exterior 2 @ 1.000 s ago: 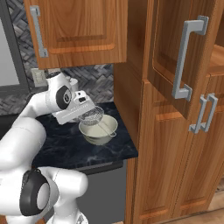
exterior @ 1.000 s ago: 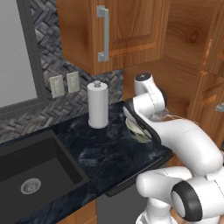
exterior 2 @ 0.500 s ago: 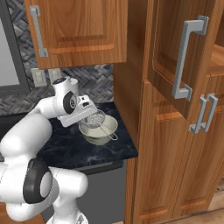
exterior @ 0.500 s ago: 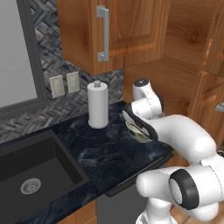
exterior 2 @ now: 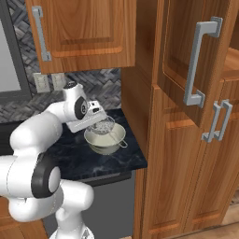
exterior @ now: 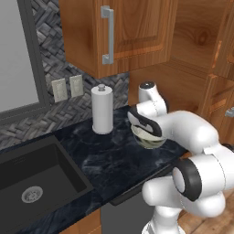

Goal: Open the cabinet and setup a tea strainer by placing it in the bowl upright.

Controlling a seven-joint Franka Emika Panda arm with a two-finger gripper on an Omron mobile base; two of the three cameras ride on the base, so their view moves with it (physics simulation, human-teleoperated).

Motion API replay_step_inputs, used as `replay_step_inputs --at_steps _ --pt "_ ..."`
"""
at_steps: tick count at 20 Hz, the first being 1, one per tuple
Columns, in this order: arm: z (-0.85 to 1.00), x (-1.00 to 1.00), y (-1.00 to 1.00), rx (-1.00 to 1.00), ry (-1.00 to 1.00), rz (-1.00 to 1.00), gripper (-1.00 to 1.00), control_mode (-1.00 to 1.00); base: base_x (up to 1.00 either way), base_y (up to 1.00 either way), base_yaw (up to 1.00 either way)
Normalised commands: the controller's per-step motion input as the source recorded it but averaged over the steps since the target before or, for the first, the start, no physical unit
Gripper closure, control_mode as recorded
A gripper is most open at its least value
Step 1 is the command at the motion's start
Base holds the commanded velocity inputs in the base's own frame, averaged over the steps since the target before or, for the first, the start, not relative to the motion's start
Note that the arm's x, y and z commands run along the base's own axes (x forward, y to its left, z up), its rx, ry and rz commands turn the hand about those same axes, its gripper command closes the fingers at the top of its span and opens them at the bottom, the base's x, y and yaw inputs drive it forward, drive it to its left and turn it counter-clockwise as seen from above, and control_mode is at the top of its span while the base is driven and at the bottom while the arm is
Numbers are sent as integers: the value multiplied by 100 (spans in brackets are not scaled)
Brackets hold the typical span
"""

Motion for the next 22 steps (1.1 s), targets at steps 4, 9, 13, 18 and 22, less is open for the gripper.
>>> replay_step_inputs --at_steps 4,9,13,18,22 --pt "-16 9 6 0 0 0 100 -100 0 0 0" --pt "-17 2 13 0 0 0 100 -100 0 0 0" --pt "-25 3 2 0 0 0 100 -100 0 0 0" --pt "-31 2 0 0 0 0 100 -100 0 0 0" --pt "-24 4 0 0 0 0 100 -100 0 0 0"
